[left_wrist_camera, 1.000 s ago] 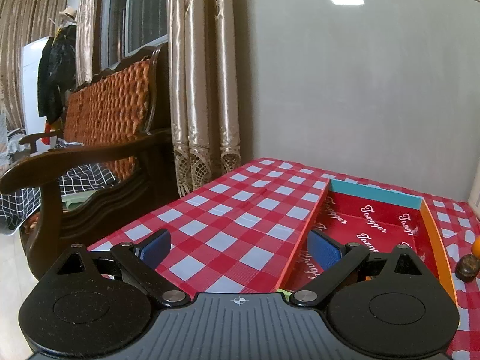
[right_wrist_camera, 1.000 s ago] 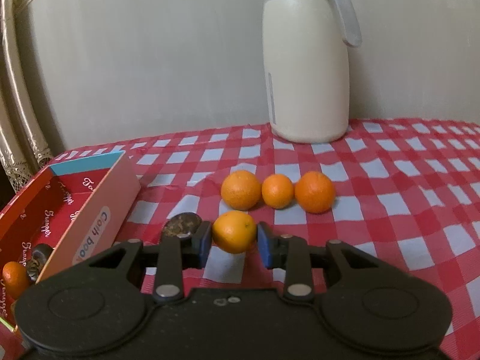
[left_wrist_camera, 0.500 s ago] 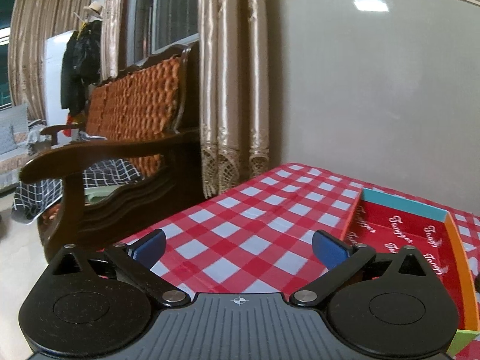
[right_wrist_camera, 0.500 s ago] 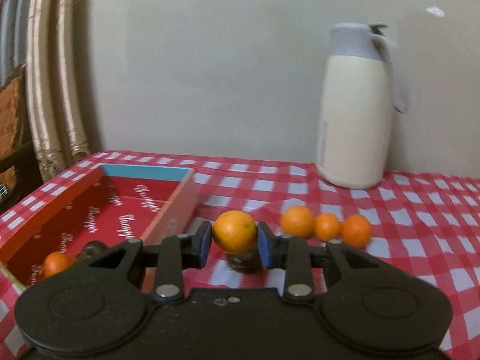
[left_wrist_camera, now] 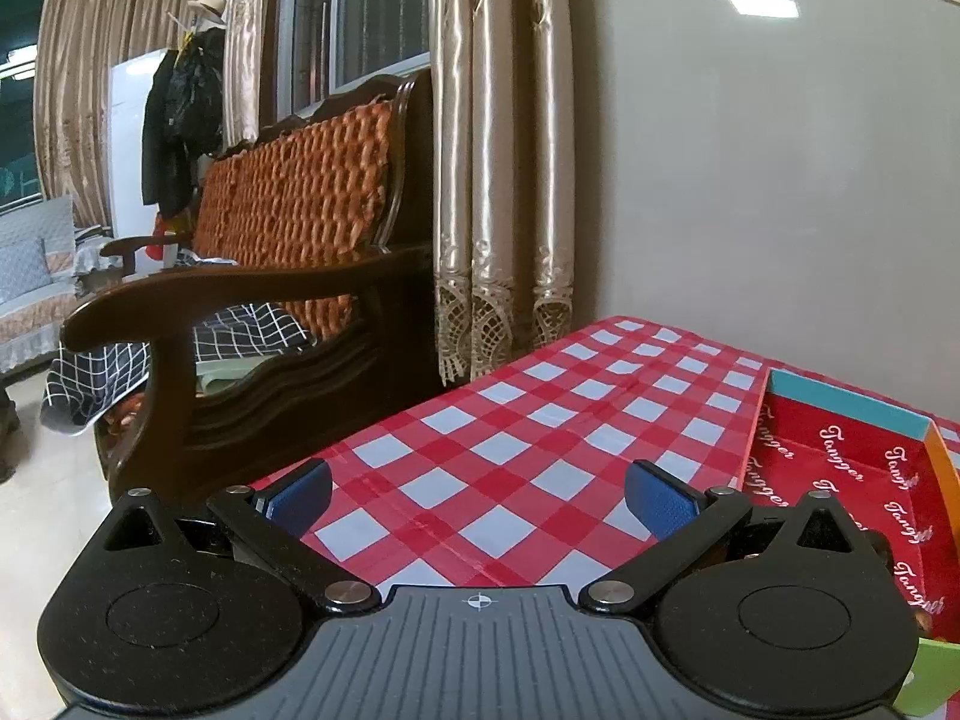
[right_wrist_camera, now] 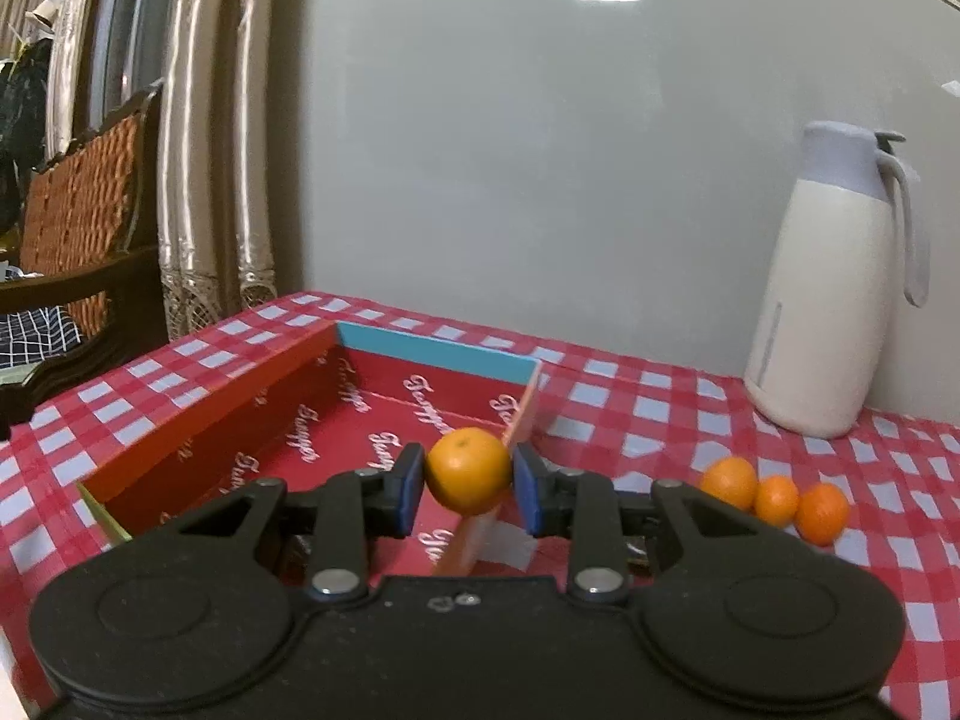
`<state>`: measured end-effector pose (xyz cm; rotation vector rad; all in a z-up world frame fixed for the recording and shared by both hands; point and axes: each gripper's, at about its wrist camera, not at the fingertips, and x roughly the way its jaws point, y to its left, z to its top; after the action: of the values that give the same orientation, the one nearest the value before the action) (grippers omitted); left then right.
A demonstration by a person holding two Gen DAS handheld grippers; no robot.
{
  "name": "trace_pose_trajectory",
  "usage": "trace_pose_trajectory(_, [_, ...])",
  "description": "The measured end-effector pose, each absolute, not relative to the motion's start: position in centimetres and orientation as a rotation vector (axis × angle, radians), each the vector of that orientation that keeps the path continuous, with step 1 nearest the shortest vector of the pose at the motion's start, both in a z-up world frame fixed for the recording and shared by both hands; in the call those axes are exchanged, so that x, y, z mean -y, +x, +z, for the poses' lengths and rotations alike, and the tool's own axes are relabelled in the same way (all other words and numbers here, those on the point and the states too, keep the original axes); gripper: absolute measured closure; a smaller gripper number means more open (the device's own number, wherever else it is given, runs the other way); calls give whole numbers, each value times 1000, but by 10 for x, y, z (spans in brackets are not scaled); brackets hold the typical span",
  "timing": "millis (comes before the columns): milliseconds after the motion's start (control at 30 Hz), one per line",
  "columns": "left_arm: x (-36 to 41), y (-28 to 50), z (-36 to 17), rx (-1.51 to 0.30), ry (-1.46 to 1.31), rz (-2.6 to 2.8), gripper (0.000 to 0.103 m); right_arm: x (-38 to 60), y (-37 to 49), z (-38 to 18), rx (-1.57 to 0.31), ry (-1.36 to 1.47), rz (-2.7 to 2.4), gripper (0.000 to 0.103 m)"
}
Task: Organize fruits
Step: 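Open the right gripper to drop the orange into the box, then withdraw the right gripper while the left gripper moves toward the dark brown fruit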
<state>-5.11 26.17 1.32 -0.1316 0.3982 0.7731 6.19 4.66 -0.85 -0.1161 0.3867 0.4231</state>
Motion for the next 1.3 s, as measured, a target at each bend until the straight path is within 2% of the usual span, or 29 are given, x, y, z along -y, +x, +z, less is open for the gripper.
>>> trace_pose_trajectory(600, [-255,-48,13,-404,-121,761,0,-62,59,-12,-409,-133,504,69])
trace_pose_trajectory(700, [-253,-47,14,-404,-120,756,0,-60,59,-11,-408,-129,501,64])
trace_pose_trajectory(867, [-245,-43,15,-405,-109,739,0,-54,55,-6,-382,-121,489,46])
trace_pose_trajectory(967, [-239,-41,15,-403,-103,728,0,-49,53,-2,-361,-126,474,39])
trace_pose_trajectory(1300, [-202,-26,19,-387,-68,656,0,-16,53,6,-332,-114,382,29])
